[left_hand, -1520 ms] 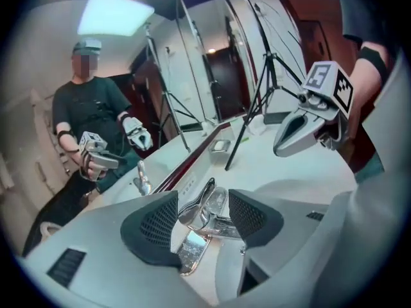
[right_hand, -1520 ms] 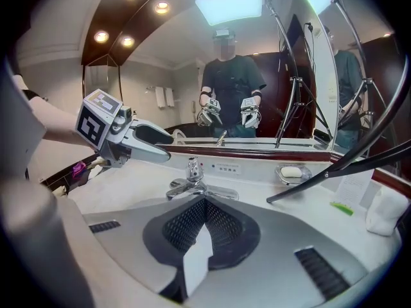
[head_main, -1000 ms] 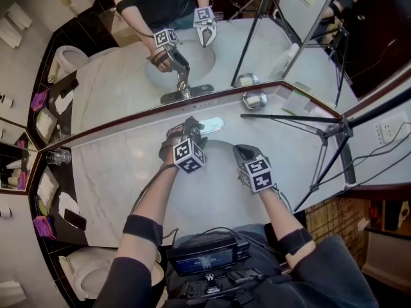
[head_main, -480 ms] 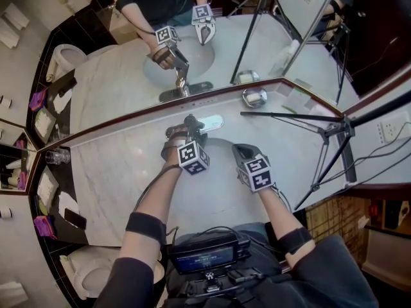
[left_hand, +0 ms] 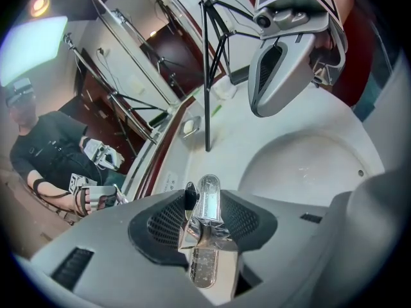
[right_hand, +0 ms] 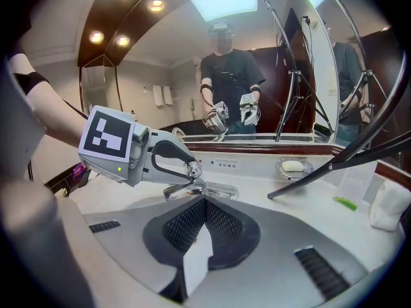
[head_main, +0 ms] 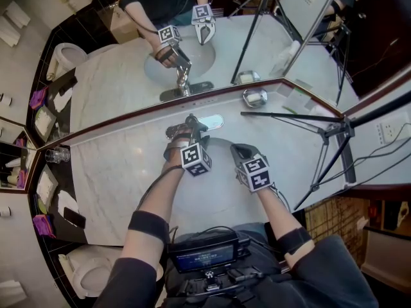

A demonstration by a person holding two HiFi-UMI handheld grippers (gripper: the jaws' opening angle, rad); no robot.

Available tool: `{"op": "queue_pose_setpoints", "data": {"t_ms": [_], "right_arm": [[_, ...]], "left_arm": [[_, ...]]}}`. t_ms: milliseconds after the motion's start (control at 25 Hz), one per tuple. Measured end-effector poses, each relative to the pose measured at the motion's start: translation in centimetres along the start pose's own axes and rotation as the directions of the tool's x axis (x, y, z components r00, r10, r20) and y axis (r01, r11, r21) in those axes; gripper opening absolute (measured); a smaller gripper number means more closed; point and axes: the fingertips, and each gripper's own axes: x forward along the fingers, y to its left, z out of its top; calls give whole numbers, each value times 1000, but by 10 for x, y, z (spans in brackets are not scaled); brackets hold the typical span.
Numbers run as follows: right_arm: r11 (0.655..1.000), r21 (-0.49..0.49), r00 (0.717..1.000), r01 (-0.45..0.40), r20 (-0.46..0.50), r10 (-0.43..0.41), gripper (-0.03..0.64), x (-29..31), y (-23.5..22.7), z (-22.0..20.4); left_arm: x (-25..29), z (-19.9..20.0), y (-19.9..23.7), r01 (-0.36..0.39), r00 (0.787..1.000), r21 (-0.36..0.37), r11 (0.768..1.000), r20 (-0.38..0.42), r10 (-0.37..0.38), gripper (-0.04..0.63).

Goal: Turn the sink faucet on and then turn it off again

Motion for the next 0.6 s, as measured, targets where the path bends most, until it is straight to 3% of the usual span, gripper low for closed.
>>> {"op": "queue_pose_setpoints", "data": {"t_ms": [280,600], "right_arm": [[1000,5,1000,-1,1,1,21,-1,2,1],[1000,9,1000,-1,-1,1,21,0,0,-4]], "left_arm": [[7,2,-18,47,999,32,998,-23,-46,124],[9,-1,-20,34,999,47,998,-28,-32,124]]}}
